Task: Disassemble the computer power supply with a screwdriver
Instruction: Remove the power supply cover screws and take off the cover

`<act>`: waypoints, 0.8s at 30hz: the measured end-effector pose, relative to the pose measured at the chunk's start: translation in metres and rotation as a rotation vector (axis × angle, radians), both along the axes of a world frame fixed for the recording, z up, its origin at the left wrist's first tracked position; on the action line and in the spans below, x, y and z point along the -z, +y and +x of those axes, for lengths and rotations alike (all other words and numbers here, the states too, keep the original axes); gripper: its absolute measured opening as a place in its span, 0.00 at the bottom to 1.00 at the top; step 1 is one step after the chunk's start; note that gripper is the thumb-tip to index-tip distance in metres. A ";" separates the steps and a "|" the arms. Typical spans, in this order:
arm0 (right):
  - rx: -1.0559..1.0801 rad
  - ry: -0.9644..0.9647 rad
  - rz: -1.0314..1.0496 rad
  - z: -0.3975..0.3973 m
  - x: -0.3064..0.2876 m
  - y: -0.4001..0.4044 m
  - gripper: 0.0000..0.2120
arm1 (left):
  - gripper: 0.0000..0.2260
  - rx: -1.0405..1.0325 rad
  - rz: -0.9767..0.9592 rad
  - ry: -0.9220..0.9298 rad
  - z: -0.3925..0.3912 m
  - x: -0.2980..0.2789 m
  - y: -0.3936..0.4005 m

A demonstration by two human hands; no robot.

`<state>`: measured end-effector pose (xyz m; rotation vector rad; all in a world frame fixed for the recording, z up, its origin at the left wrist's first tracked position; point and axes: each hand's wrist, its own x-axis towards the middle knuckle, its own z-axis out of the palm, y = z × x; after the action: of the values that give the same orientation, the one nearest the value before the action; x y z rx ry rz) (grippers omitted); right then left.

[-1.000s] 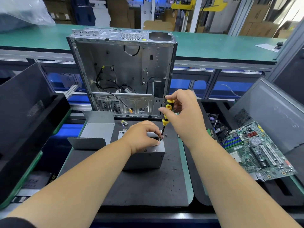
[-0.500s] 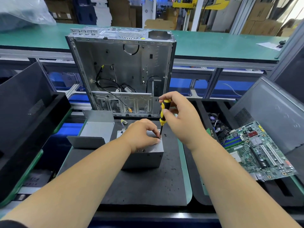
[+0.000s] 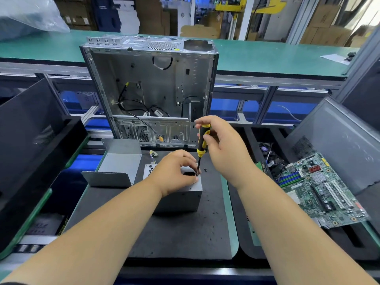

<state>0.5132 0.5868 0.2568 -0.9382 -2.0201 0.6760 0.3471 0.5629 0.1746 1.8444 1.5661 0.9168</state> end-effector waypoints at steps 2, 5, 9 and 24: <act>-0.002 -0.010 0.049 -0.002 0.000 -0.002 0.17 | 0.07 0.005 0.002 -0.031 0.000 0.000 -0.001; 0.027 0.023 0.132 -0.005 0.002 -0.003 0.12 | 0.08 0.005 -0.003 -0.067 0.001 -0.001 -0.001; 0.084 0.093 0.100 -0.007 0.003 0.001 0.10 | 0.07 -0.009 0.000 -0.050 0.001 -0.002 0.000; 0.067 0.085 0.094 -0.003 0.004 0.003 0.14 | 0.06 -0.017 0.020 -0.020 0.000 0.002 0.001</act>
<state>0.5106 0.5894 0.2532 -0.9023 -1.9203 0.5697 0.3476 0.5638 0.1721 1.8331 1.5680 0.9583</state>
